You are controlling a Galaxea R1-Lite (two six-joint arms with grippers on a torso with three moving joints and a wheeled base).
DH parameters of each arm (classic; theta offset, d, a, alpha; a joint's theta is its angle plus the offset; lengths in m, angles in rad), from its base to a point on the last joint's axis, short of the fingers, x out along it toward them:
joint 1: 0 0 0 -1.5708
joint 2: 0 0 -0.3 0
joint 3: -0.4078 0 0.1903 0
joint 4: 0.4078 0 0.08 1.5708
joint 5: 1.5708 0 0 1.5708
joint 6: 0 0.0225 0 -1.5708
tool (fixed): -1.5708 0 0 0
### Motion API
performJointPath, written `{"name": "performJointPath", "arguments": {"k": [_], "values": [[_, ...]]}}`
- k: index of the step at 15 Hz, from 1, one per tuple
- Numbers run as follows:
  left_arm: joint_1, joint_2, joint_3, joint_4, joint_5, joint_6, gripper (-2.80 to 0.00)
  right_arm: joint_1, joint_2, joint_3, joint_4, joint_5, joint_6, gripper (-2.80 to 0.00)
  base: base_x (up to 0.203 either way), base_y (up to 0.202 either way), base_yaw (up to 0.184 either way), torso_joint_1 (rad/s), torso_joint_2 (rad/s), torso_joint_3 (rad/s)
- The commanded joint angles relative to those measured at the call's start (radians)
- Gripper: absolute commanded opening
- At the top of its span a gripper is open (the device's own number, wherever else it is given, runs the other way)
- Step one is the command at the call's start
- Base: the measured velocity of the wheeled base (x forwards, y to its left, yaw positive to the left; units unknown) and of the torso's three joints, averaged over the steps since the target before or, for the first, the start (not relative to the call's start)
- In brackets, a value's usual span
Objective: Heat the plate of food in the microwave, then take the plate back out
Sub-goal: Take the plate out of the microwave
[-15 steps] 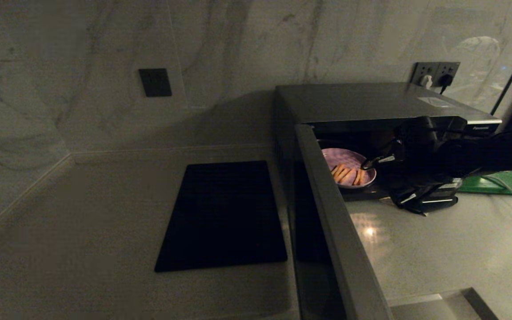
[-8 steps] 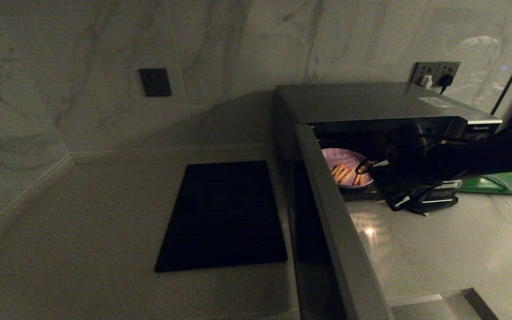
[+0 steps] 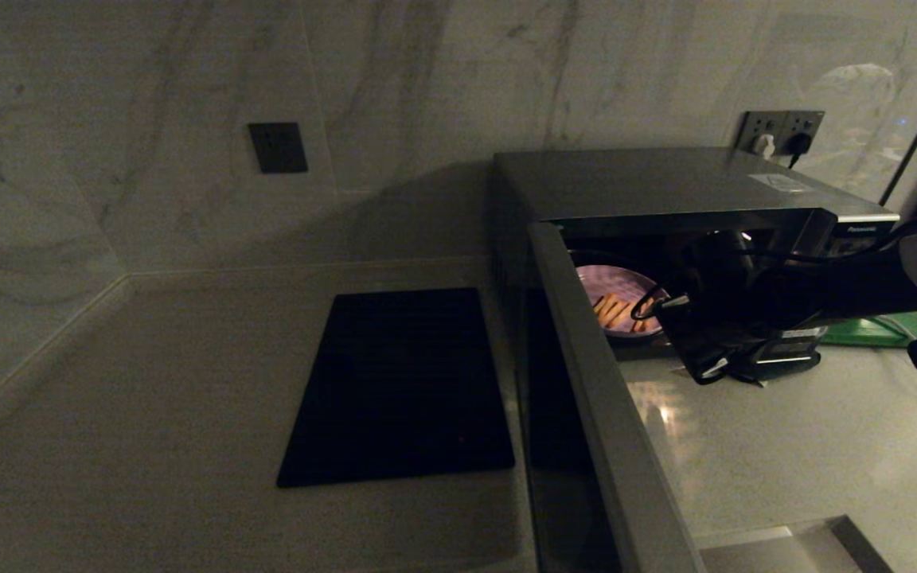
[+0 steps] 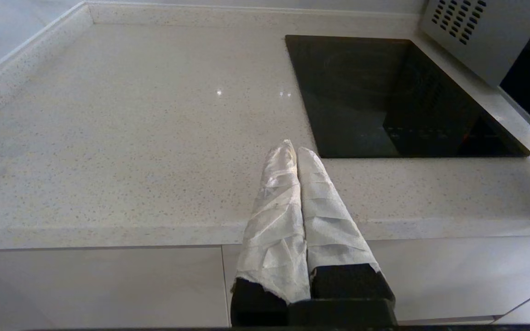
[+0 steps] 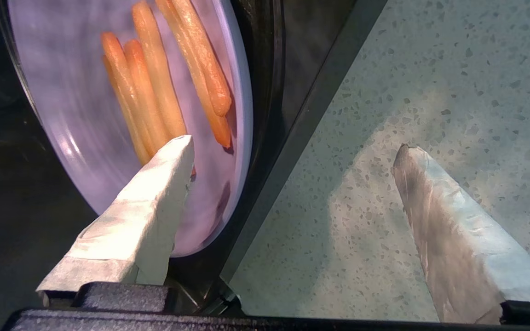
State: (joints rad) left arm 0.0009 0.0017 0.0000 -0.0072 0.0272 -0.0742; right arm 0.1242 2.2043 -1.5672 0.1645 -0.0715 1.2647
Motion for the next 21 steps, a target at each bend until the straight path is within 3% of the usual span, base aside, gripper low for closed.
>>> {"name": "performJointPath", "arguments": {"k": [1,21], "values": [[0.0,0.0,0.0,0.0,0.0,-0.001,-2.8,0.006,0.007,-0.005,0.002,-0.001,0.002,0.0,0.0,0.0,0.0,0.0,0.0,0.0],[0.001,0.0,0.0,0.0,0.0,-0.001,-2.8,0.02,0.037,0.003,0.009,-0.014,-0.028,0.0,0.0,0.0,0.0,0.0,0.0,0.0]]}}
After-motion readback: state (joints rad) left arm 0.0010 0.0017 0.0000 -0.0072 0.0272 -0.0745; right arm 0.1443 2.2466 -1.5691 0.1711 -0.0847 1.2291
